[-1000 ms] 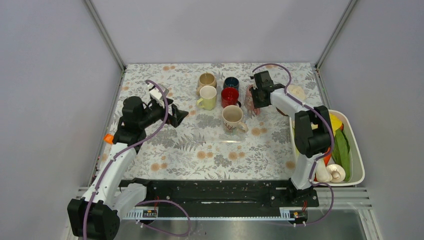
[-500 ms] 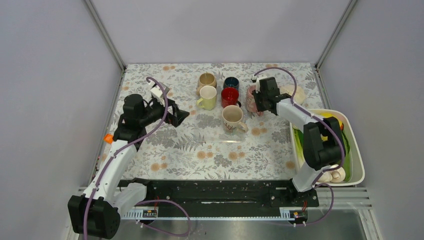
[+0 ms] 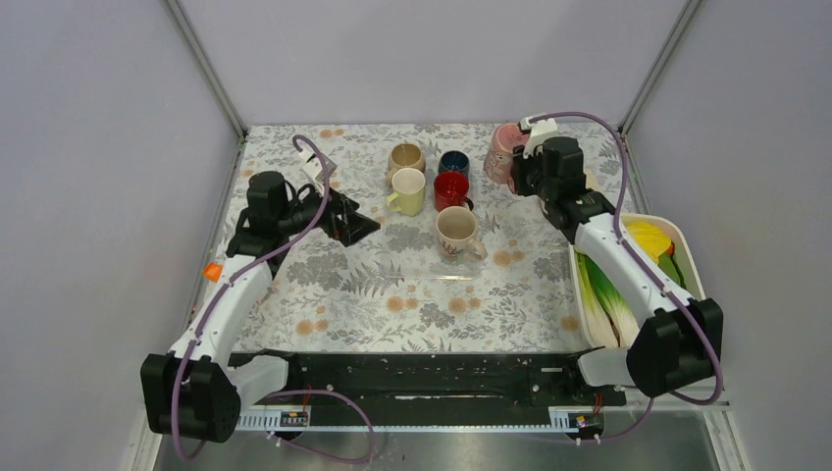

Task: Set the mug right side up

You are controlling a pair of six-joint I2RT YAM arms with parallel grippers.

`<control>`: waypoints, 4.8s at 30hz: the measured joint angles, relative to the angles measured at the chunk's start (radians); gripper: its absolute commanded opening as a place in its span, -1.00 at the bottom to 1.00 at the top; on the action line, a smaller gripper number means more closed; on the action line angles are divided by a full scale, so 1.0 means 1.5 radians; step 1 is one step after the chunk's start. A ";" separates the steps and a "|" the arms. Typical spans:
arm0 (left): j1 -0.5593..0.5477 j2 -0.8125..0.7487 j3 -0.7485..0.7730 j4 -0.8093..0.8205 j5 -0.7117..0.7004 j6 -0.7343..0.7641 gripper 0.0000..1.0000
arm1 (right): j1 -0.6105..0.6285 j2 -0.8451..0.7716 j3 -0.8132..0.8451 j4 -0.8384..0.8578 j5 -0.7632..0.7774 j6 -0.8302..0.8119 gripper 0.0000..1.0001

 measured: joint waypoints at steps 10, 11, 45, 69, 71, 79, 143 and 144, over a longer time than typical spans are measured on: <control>-0.091 0.096 0.135 0.105 0.057 -0.110 0.95 | -0.008 -0.126 0.000 -0.002 -0.055 0.084 -1.00; -0.105 0.107 0.138 0.153 0.062 -0.150 0.93 | -0.011 -0.143 0.000 -0.002 -0.070 0.102 -1.00; -0.291 0.377 0.078 0.963 0.039 -0.810 0.86 | -0.073 -0.143 -0.151 0.493 -0.434 0.772 -1.00; -0.241 0.354 0.079 0.940 0.036 -0.799 0.71 | 0.041 -0.140 -0.191 0.534 -0.399 0.667 -1.00; -0.241 0.354 0.079 0.939 0.037 -0.800 0.69 | 0.047 -0.138 -0.193 0.543 -0.398 0.662 -1.00; -0.224 0.354 0.079 0.940 0.037 -0.821 0.48 | 0.076 -0.126 -0.220 0.601 -0.396 0.647 -1.00; -0.127 0.262 0.056 0.794 0.026 -0.739 -1.00 | 0.162 -0.075 -0.249 0.668 -0.429 0.578 0.15; -0.125 0.260 0.054 0.793 0.024 -0.738 -1.00 | 0.162 -0.075 -0.249 0.666 -0.431 0.575 0.18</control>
